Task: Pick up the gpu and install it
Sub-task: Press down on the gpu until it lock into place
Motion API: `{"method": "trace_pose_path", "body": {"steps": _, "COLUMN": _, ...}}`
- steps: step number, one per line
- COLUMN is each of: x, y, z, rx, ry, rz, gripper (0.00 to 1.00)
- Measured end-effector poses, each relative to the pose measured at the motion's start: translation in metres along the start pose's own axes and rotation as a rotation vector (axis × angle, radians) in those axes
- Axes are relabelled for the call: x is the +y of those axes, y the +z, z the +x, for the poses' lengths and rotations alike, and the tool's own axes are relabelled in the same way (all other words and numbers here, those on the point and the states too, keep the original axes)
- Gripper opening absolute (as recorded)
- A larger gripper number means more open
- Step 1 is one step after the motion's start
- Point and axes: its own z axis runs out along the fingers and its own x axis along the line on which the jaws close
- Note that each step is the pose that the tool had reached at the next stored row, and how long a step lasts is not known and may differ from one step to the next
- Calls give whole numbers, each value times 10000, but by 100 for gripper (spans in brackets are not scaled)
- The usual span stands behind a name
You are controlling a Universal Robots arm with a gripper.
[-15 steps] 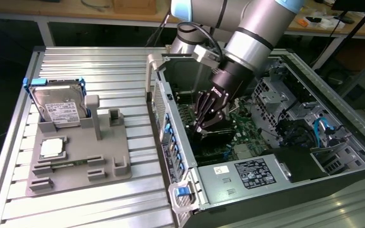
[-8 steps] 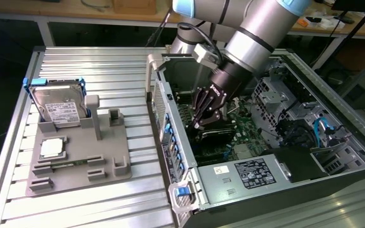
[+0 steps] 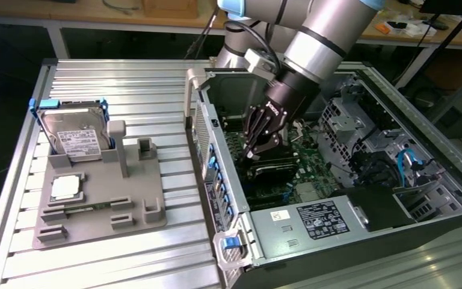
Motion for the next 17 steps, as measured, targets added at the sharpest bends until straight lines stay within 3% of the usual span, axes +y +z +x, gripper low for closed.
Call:
{"method": "trace_pose_path", "body": {"steps": 3, "x": 15, "y": 1, "z": -9, "rx": 414, "ry": 228, "rz": 145, "gripper": 10}}
{"method": "trace_pose_path", "body": {"steps": 5, "x": 28, "y": 3, "z": -23, "rx": 637, "ry": 366, "rz": 262, "gripper": 10}}
{"method": "trace_pose_path", "body": {"steps": 6, "x": 37, "y": 4, "z": -32, "rx": 682, "ry": 400, "rz": 303, "gripper": 10}}
{"method": "trace_pose_path", "body": {"steps": 7, "x": 41, "y": 5, "z": -37, "rx": 698, "ry": 412, "rz": 319, "gripper": 10}}
{"method": "trace_pose_path", "body": {"steps": 9, "x": 51, "y": -2, "z": -68, "rx": 783, "ry": 455, "rz": 340, "gripper": 10}}
{"method": "trace_pose_path", "body": {"steps": 10, "x": 66, "y": 0, "z": -84, "rx": 861, "ry": 498, "rz": 365, "gripper": 10}}
{"method": "trace_pose_path", "body": {"steps": 11, "x": 85, "y": 7, "z": -92, "rx": 946, "ry": 554, "rz": 421, "gripper": 10}}
{"method": "trace_pose_path", "body": {"steps": 12, "x": 98, "y": 11, "z": -95, "rx": 990, "ry": 599, "rz": 493, "gripper": 10}}
{"method": "trace_pose_path", "body": {"steps": 15, "x": 105, "y": 13, "z": -101, "rx": 1047, "ry": 645, "rz": 551, "gripper": 10}}
{"method": "trace_pose_path", "body": {"steps": 16, "x": 112, "y": 14, "z": -107, "rx": 1051, "ry": 681, "rz": 645, "gripper": 10}}
{"method": "trace_pose_path", "body": {"steps": 17, "x": 116, "y": 13, "z": -111, "rx": 1033, "ry": 728, "rz": 784, "gripper": 10}}
